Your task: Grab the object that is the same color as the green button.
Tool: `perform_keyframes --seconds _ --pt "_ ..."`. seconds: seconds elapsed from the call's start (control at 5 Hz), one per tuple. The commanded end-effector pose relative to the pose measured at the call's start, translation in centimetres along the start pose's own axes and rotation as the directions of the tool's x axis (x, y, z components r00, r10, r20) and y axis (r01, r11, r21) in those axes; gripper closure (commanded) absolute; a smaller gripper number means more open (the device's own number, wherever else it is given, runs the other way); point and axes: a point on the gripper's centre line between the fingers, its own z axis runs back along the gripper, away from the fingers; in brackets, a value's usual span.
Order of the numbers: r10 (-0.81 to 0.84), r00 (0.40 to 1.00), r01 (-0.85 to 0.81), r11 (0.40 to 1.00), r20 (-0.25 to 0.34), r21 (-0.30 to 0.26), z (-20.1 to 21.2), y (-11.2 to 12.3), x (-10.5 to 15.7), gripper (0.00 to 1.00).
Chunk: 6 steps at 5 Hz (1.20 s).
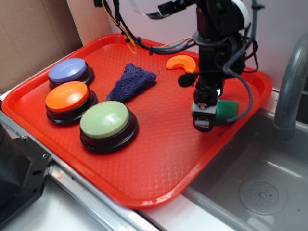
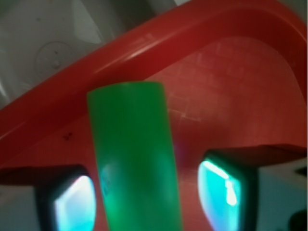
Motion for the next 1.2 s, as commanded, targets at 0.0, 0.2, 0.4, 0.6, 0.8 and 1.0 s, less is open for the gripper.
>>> perform_keyframes --seconds 0.0,0.2,0.4,0.6,0.8,1.0 --pt "0.129 0.991 -0.13 0.989 0.013 0.077 2.2 0.6 -0.2 1.0" --pt "0.368 0.926 -0.377 0.919 0.087 0.118 7.1 2.1 -3.0 1.0" --pt "0.584 0.794 -0.602 0.793 0.17 0.092 11.8 3.7 -7.3 1.0" --pt "0.765 0.633 -0.774 0.624 0.12 0.109 16.5 4.0 -11.0 1.0" --pt "0.895 0.446 -0.869 0.441 -0.033 0.222 17.4 3.6 -13.3 1.0" --pt "0.971 0.21 -0.933 0.233 -0.111 0.275 18.3 2.5 -15.5 1.0"
